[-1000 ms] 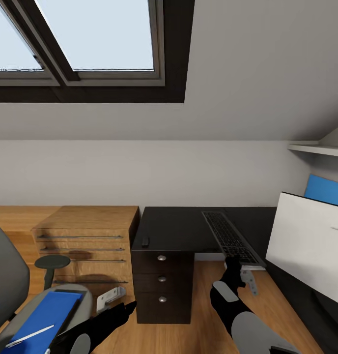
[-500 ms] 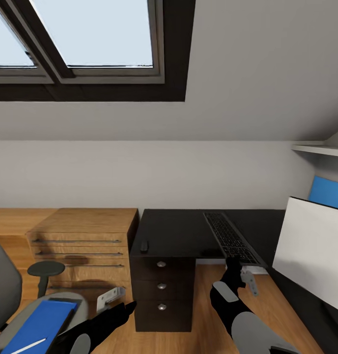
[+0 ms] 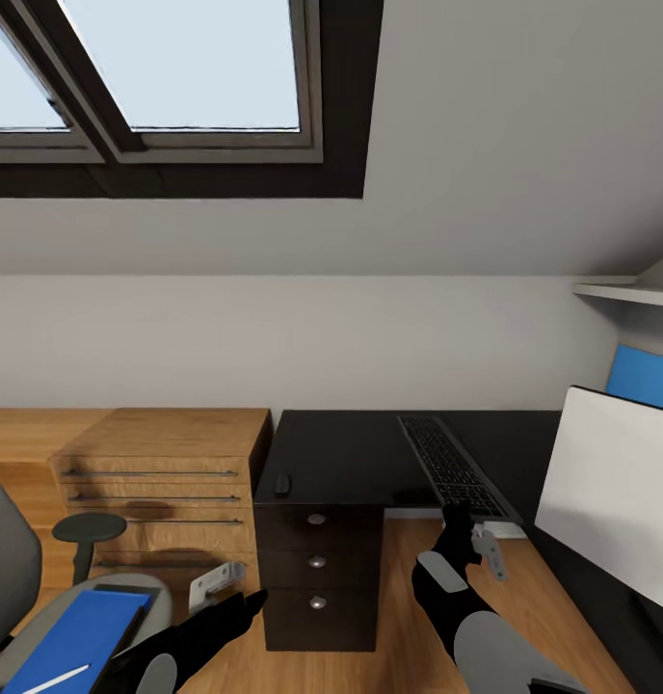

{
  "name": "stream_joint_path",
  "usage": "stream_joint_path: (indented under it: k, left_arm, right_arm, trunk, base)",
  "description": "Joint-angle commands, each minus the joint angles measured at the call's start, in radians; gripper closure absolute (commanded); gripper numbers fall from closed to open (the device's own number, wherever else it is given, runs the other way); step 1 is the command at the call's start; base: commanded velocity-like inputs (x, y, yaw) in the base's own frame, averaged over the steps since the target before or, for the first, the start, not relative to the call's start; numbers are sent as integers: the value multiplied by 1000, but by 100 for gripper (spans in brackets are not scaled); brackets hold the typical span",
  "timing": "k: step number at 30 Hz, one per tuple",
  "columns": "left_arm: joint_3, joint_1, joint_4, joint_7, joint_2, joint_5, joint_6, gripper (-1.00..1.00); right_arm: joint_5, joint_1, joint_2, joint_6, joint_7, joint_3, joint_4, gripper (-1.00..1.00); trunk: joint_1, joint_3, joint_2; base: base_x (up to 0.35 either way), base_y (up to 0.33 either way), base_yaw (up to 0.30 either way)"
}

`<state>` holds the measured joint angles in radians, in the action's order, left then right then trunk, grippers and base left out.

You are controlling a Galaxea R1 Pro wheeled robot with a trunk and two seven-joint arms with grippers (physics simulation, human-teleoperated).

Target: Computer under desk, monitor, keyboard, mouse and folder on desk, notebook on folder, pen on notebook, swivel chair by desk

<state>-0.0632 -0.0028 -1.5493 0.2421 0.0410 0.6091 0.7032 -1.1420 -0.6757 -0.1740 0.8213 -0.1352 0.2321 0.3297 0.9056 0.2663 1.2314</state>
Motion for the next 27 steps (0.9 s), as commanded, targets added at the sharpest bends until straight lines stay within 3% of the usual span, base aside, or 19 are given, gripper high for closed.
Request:
stream_joint_path:
  k: [1,27]
  left_arm:
    - [0,0,-2,10,0,10,2,-100]
    - [0,0,-3,12,0,8,2,-100]
  right_arm:
    - [-10,-1,0,1,-10,3,0,100]
    - [-18,-1,0,-3,-15,7,6,100]
  trunk:
    - [4,4,8]
    - [104,86,190]
  base:
    - [0,0,0]
    - [0,0,0]
